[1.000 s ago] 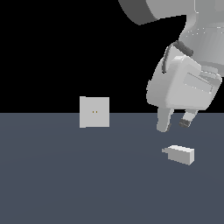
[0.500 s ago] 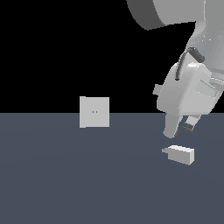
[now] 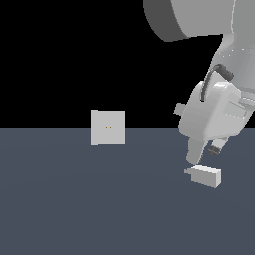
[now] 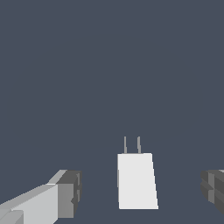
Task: Plug the charger into the wall socket.
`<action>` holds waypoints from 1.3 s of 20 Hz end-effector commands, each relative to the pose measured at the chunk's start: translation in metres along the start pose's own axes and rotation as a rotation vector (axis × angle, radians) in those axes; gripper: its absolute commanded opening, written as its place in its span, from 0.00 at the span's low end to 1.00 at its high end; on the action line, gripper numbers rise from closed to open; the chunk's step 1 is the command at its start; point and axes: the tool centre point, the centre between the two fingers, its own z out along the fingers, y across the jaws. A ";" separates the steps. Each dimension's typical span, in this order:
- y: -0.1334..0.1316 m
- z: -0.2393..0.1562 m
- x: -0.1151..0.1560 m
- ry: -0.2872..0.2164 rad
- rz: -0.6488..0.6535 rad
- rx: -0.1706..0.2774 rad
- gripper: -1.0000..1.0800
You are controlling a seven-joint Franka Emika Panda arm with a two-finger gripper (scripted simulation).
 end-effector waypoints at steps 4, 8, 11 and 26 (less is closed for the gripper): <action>0.000 0.022 -0.009 0.000 -0.002 0.002 0.96; 0.000 0.034 -0.013 0.000 -0.004 0.002 0.96; 0.000 0.037 -0.014 0.000 -0.004 0.003 0.96; -0.002 0.037 -0.012 0.000 -0.001 0.001 0.00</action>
